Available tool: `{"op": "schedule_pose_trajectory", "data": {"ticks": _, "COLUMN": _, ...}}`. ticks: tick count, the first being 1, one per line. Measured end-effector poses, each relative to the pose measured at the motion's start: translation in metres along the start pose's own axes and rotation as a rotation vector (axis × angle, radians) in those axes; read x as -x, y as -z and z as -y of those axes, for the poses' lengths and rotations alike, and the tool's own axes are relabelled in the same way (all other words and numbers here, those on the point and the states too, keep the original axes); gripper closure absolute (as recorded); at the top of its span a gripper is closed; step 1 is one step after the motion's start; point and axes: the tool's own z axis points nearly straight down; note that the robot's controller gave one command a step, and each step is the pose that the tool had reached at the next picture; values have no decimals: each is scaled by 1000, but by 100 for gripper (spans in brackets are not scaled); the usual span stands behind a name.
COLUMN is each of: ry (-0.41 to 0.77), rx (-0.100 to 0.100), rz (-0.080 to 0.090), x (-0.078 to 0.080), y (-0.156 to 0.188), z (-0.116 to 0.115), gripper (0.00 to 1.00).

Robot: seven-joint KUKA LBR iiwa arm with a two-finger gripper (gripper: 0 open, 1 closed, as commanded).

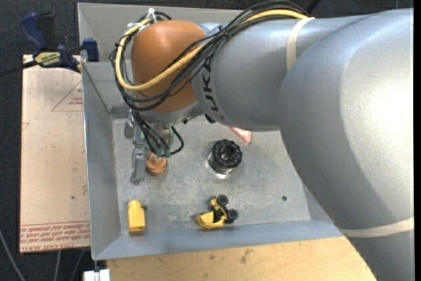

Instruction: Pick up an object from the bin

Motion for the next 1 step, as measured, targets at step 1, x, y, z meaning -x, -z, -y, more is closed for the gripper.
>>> {"op": "schedule_pose_trajectory", "data": {"ticks": 1, "ry": 258, "rx": 1, "rz": 7, "x": 12, "y": -53, "z": 32, "gripper": 0}}
